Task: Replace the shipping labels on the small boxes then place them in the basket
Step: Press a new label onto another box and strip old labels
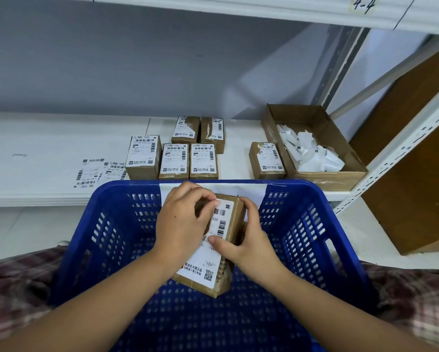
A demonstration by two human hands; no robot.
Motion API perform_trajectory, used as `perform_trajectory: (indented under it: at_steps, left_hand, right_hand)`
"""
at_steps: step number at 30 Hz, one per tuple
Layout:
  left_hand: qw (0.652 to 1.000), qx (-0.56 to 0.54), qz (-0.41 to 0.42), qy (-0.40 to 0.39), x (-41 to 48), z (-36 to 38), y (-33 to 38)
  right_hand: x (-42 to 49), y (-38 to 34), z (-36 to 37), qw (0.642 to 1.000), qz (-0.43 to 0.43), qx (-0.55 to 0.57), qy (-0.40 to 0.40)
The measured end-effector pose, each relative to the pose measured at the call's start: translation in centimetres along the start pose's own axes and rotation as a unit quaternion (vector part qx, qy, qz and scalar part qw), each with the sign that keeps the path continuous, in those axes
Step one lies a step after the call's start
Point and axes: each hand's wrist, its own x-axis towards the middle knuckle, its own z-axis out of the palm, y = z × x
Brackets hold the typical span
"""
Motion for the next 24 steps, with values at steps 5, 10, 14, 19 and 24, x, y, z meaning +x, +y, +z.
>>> perform_trajectory:
  at_steps: [5, 10, 14, 19, 24]
  left_hand:
    - [1.000, -0.014, -0.010, 0.000, 0.09, 0.19, -0.27]
    - [0.995, 0.090, 0.037, 0.010, 0.18, 0.34, -0.62]
    - [0.991, 0.129, 0.047, 0.009, 0.01, 0.60, -0.56]
    - [0.991, 0.127, 0.043, -0.008, -0.32, 0.61, -0.40]
    - [0.992, 0.116, 0.049, -0.026, -0.36, 0.48, -0.26]
  right_hand:
    - [0.03, 0.00, 0.03, 1.000, 0.001, -0.003, -0.001]
    - [-0.49, -0.24, 0.29, 0.999, -0.008, -0.037, 0.005]
    - [-0.34, -0.33, 0.47, 0.999, -0.005, -0.036, 0.003]
    - [-0.25, -0.11, 0.64, 1.000, 0.017, -0.002, -0.014]
    - [-0.18, 0.08, 0.42, 0.999, 0.025, 0.021, -0.028]
